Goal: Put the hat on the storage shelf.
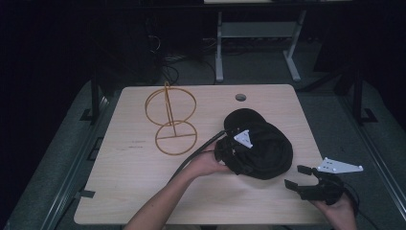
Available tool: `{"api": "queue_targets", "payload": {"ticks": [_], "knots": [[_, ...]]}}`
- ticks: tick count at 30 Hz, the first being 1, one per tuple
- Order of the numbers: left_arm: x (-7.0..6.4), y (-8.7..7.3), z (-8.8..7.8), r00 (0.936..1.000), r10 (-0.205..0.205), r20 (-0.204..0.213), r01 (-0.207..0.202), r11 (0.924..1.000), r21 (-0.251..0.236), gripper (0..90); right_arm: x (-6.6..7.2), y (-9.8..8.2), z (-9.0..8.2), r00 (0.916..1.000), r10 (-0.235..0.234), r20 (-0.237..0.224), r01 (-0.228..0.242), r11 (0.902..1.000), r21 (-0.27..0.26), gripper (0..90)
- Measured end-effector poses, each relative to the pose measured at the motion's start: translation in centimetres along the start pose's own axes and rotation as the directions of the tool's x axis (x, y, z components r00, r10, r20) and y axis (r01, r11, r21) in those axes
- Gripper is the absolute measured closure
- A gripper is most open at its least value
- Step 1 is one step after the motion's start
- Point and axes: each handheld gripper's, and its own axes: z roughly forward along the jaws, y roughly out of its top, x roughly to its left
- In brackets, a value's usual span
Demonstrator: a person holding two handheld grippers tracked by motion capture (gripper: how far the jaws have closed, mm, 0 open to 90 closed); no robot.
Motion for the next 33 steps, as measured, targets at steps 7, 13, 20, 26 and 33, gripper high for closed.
{"api": "queue_targets", "payload": {"ticks": [7, 13, 20, 26, 33], "knots": [[0.1, 0.0, 1.5, 0.9996, 0.015, 0.024, -0.016, 0.999, 0.041, 23.0, 0.0, 0.0, 0.0, 1.0, 0.002, -0.001, -0.002, 1.0, -0.001, 17.2], [-0.1, -0.1, 2.8, 0.9986, 0.023, 0.047, -0.028, 0.9954, 0.092, 23.5, 0.0, 0.0, 0.0, 1.0, -0.002, -0.003, 0.002, 1.0, 0.0, 17.2], [0.1, -0.3, 3.8, 0.999, 0.03, 0.032, -0.034, 0.992, 0.122, 29.1, 0.0, 0.0, 0.0, 1.0, -0.004, -0.003, 0.004, 1.0, 0.002, 17.3], [0.1, -0.2, 4.5, 0.9975, 0.071, 0.009, -0.071, 0.9847, 0.159, 36.2, 0.0, 0.0, 0.0, 1.0, -0.002, -0.003, 0.002, 1.0, 0.0, 17.3], [0.1, -0.3, 4.9, 0.9965, 0.083, -0.007, -0.081, 0.9812, 0.176, 44.1, 0.0, 0.0, -0.1, 1.0, -0.004, -0.002, 0.004, 1.0, -0.002, 17.4]]}}
